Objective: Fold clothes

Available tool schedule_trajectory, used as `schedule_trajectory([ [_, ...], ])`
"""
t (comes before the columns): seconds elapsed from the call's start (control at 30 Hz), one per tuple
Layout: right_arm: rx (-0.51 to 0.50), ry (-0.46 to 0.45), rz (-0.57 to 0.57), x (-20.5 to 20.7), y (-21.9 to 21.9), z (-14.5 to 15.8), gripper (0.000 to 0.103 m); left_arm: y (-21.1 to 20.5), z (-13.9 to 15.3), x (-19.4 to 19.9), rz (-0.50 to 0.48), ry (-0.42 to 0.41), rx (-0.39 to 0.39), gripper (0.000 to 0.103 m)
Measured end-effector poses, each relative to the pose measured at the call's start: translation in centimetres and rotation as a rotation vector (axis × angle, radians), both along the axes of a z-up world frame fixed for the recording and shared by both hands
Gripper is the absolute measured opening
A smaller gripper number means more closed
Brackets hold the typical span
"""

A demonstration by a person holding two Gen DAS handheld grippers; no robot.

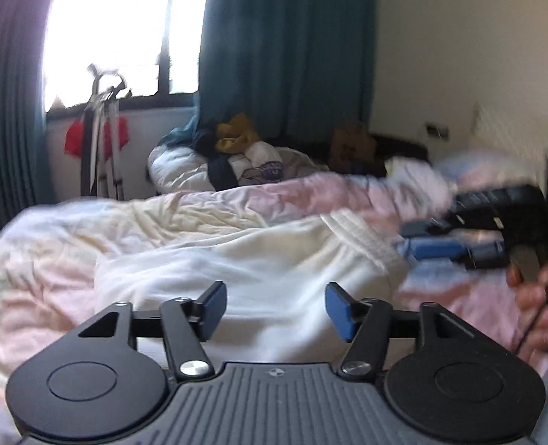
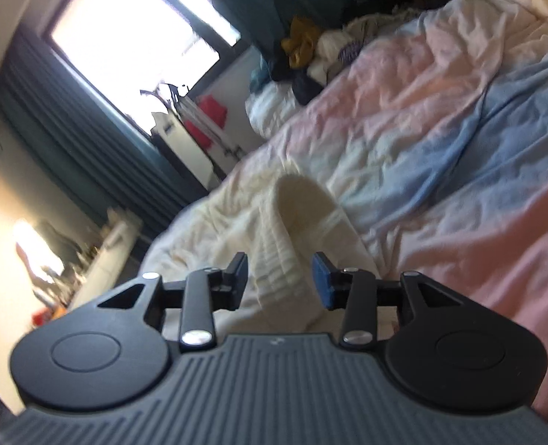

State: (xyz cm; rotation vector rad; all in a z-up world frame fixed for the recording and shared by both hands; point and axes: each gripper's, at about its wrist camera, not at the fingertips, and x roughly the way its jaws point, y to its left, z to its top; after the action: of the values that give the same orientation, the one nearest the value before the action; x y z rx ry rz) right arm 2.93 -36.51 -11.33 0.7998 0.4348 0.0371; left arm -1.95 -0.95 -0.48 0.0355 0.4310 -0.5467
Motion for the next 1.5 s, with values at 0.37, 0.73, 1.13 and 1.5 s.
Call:
schedule_trajectory([
  [0.37,0.053,0.253,-0.009,3.0,-0.2,-4.3,0.099,8.4,-3.5,9.5,0.321,0.369,-0.276,0.096],
  [0.73,0.339,0.213,0.102,6.0,-1.5,-7.5,0.103,9.7,-6.2,11.9,0.354,0.5,-0.335,0.097],
  [1.13,0.309,0.2,0.065,4.5,-0.4,-7.3,0.07,8.5,-6.7,12.0,0.362,0.496,-0.288,0.084],
  [1.5,0.311,0.074,0.049,2.6,-0.2,-4.1,0.038,9.8,-4.5,10.7,0.373,0.464,-0.453,0.044],
])
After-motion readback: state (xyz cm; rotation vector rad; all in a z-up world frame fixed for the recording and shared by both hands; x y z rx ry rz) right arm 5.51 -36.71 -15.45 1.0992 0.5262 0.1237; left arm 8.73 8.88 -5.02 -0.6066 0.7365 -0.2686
